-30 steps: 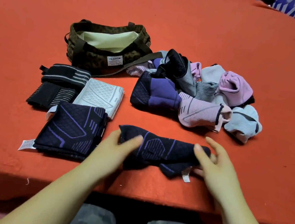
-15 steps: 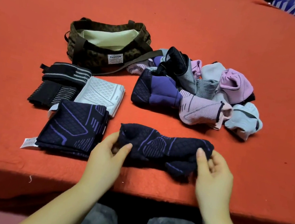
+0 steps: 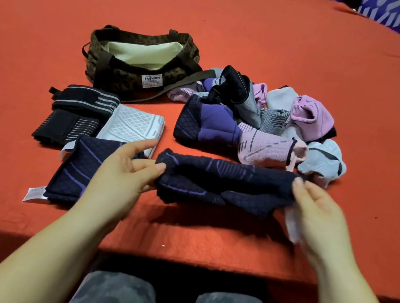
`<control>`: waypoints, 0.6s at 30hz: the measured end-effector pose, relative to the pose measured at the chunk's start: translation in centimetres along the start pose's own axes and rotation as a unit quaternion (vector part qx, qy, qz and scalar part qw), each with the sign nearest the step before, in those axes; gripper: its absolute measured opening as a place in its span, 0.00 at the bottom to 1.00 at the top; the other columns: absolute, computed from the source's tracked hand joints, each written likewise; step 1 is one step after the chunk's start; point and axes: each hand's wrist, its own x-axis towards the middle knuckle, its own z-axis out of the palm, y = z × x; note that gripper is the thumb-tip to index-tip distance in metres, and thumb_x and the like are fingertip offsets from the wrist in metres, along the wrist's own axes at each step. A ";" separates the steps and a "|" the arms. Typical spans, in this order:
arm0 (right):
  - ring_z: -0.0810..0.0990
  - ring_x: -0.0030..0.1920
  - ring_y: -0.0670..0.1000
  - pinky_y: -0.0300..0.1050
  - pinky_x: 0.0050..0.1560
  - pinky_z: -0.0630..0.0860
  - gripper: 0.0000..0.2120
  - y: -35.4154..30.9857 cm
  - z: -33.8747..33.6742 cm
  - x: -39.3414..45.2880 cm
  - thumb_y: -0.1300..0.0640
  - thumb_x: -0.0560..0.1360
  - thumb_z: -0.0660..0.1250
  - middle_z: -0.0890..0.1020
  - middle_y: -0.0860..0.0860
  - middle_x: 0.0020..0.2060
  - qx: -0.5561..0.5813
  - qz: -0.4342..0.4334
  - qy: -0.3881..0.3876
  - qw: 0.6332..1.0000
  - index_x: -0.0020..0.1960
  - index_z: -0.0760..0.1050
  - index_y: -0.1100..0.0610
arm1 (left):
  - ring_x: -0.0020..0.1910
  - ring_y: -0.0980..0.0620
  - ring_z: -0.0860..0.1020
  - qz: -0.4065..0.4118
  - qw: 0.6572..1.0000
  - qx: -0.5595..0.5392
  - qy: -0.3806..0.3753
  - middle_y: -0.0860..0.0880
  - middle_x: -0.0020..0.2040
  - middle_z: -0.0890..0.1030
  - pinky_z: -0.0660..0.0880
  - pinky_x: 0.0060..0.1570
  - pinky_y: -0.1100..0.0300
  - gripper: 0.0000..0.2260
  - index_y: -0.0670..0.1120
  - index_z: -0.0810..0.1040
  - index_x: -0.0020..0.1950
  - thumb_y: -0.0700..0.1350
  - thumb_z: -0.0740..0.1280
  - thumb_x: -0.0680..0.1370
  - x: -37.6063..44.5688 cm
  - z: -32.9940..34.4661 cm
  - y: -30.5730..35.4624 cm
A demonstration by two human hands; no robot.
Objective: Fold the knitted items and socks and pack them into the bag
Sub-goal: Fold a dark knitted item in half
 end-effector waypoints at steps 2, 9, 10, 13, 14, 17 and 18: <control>0.76 0.34 0.43 0.39 0.37 0.73 0.13 1.8 1.4 -0.7 0.48 0.75 0.66 0.82 0.52 0.34 -0.042 0.043 -0.079 0.995 0.49 0.77 0.58 | 0.36 0.53 0.80 -0.013 1.000 0.023 0.005 0.45 0.39 0.81 0.76 0.36 0.65 0.16 0.47 0.72 0.62 0.33 0.64 0.77 0.2 0.8 -1.4; 0.77 0.55 0.51 0.49 0.60 0.71 0.17 5.2 3.8 -3.4 0.48 0.69 0.73 0.81 0.48 0.48 -0.276 -0.012 0.014 0.961 0.54 0.79 0.55 | 0.57 0.54 0.79 -0.014 0.979 0.203 0.025 0.50 0.56 0.81 0.70 0.65 0.55 0.31 0.48 0.65 0.70 0.37 0.73 0.71 -1.4 0.9 -7.1; 0.77 0.54 0.52 0.51 0.60 0.70 0.14 5.2 3.9 -3.4 0.49 0.69 0.73 0.80 0.47 0.46 -0.282 -0.029 0.025 0.959 0.51 0.80 0.55 | 0.56 0.55 0.79 -0.007 0.974 0.225 0.032 0.51 0.55 0.82 0.71 0.64 0.54 0.25 0.49 0.70 0.66 0.38 0.73 0.71 -1.5 0.9 -7.5; 0.77 0.50 0.53 0.53 0.58 0.70 0.07 5.0 4.3 -2.9 0.51 0.70 0.72 0.80 0.46 0.42 -0.275 -0.069 0.047 0.958 0.46 0.80 0.53 | 0.48 0.52 0.81 0.031 0.954 0.294 0.043 0.53 0.45 0.84 0.75 0.55 0.48 0.07 0.47 0.80 0.51 0.43 0.70 0.74 -1.7 0.8 -7.4; 0.78 0.48 0.53 0.51 0.56 0.71 0.04 4.8 4.3 -2.7 0.53 0.71 0.72 0.80 0.46 0.40 -0.260 -0.081 0.053 0.961 0.44 0.80 0.52 | 0.45 0.50 0.81 0.037 0.952 0.299 0.050 0.52 0.43 0.84 0.75 0.52 0.48 0.04 0.47 0.80 0.49 0.43 0.69 0.75 -1.5 0.6 -7.2; 0.77 0.38 0.50 0.39 0.45 0.72 0.03 3.6 3.3 -1.7 0.56 0.72 0.71 0.80 0.48 0.35 -0.179 -0.098 0.103 0.973 0.43 0.78 0.53 | 0.40 0.49 0.79 0.065 0.956 0.276 0.080 0.48 0.38 0.82 0.75 0.48 0.51 0.03 0.48 0.80 0.44 0.41 0.68 0.76 -1.0 0.2 -5.1; 0.75 0.35 0.46 0.33 0.41 0.71 0.02 3.0 2.7 -1.3 0.57 0.73 0.71 0.79 0.47 0.34 -0.154 -0.099 0.125 0.975 0.43 0.77 0.54 | 0.40 0.49 0.80 0.073 0.958 0.262 0.094 0.47 0.38 0.82 0.75 0.46 0.54 0.04 0.48 0.80 0.44 0.40 0.67 0.76 -0.8 0.0 -4.2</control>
